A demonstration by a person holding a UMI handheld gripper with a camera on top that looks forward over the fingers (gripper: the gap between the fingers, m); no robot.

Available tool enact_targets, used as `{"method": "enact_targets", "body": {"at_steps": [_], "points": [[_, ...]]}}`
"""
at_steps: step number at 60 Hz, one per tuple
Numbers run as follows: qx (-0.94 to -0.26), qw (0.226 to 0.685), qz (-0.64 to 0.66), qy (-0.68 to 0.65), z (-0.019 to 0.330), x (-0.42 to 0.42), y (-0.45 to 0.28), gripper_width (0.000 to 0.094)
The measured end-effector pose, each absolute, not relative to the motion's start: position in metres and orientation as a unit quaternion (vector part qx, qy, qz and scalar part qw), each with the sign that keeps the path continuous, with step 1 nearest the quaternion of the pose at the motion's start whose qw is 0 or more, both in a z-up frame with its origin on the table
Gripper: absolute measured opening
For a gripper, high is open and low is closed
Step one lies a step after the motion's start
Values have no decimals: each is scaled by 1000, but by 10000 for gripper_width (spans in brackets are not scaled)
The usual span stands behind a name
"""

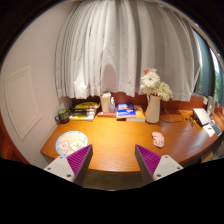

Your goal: Arrange mouse

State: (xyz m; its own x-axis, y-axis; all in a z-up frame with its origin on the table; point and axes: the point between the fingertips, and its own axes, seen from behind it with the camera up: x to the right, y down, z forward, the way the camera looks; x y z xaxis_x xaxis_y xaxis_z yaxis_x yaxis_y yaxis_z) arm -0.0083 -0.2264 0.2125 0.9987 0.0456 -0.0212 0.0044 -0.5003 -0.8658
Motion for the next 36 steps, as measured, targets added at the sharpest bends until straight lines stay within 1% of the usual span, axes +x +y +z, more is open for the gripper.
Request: {"method": "enact_targets", "body": {"at_steps": [4, 8, 9, 10, 11, 20, 29, 36], "points": [[-871, 491, 22, -18, 191, -4, -235, 860], [-877, 481, 20, -11, 161, 6, -238, 854], [-877, 480, 21, -9, 181, 10, -235, 854], [-879, 477, 21, -6, 153, 10, -238, 855], [-879, 476, 17, -7, 139, 18, -241, 853], [-891, 454, -17, 9, 80, 82, -236, 854], [-901, 430, -46, 30, 40, 151, -211, 846], [-904, 422, -56, 43, 24, 189, -171, 840]]}}
